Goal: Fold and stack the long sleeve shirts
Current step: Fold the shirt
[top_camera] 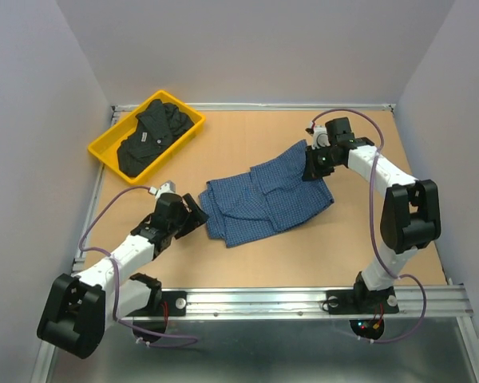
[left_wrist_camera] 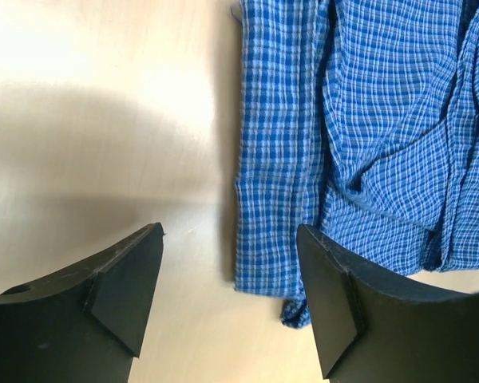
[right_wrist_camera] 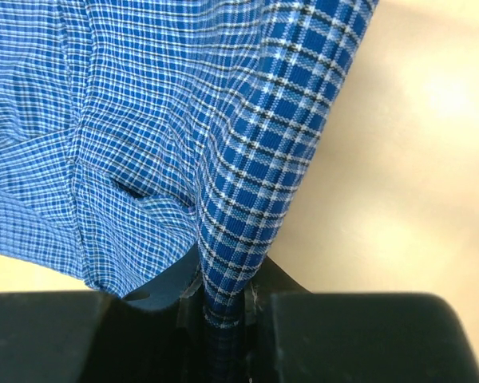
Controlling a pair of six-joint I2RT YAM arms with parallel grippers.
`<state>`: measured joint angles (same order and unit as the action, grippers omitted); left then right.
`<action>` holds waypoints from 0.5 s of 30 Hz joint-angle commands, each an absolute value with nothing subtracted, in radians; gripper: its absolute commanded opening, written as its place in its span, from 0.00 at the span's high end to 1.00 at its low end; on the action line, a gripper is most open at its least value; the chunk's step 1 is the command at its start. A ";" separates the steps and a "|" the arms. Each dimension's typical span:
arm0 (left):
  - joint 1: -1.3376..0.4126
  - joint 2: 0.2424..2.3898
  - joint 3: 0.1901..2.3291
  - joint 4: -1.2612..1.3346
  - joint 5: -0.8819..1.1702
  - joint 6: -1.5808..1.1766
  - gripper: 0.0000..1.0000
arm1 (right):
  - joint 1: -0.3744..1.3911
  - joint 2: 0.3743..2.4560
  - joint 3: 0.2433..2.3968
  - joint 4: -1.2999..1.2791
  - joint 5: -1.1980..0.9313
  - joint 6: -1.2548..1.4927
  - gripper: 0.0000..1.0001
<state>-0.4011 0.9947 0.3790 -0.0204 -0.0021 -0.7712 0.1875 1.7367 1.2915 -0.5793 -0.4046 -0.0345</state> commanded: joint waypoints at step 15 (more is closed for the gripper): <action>-0.353 1.290 0.347 0.393 0.080 -0.821 0.54 | 0.318 1.729 1.443 -0.709 -0.137 -0.129 0.99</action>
